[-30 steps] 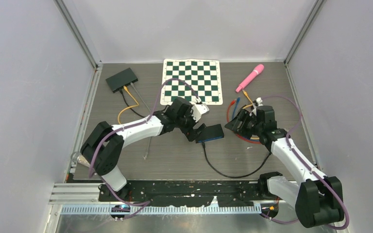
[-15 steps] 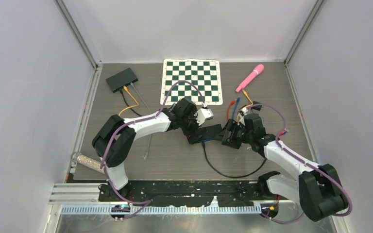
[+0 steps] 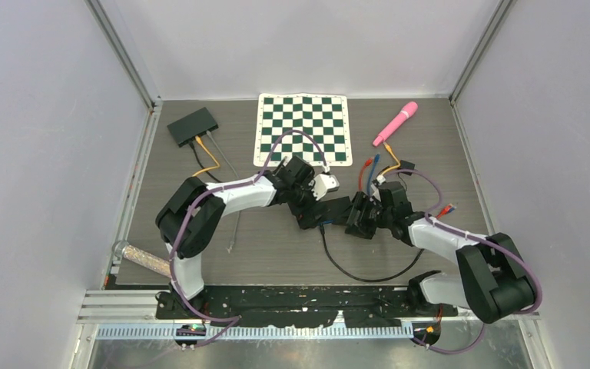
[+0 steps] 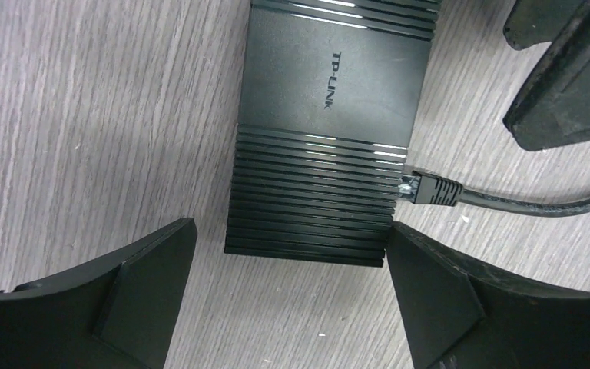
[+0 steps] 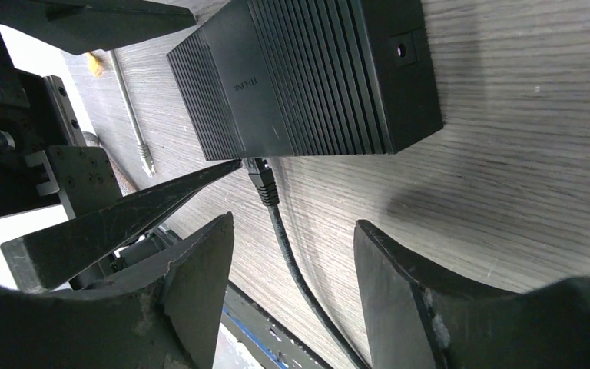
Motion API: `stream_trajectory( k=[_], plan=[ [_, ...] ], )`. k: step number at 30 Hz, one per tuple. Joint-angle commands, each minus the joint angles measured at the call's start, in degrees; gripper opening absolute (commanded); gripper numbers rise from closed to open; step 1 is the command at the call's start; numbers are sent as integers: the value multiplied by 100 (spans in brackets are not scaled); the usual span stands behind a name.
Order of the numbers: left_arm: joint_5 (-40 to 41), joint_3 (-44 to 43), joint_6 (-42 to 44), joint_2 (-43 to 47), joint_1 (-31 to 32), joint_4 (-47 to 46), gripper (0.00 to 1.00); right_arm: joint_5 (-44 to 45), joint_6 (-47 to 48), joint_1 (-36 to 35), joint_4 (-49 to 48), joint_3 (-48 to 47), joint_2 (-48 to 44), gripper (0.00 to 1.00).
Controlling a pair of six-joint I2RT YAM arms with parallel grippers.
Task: Pull the plug from the switch port
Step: Pull the connector from the switch port.
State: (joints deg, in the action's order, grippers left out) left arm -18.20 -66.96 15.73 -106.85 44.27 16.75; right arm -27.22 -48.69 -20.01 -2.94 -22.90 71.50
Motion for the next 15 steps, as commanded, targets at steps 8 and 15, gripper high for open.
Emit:
stream_trajectory(
  k=[8, 15],
  plan=[
    [1, -130, 150, -88, 27, 123, 74, -200, -565, -253, -1332, -25, 859, 56],
    [-110, -40, 149, -74, 38, 142, 62, -98, -1020, -480, -2053, 30, 1419, 52]
  ],
)
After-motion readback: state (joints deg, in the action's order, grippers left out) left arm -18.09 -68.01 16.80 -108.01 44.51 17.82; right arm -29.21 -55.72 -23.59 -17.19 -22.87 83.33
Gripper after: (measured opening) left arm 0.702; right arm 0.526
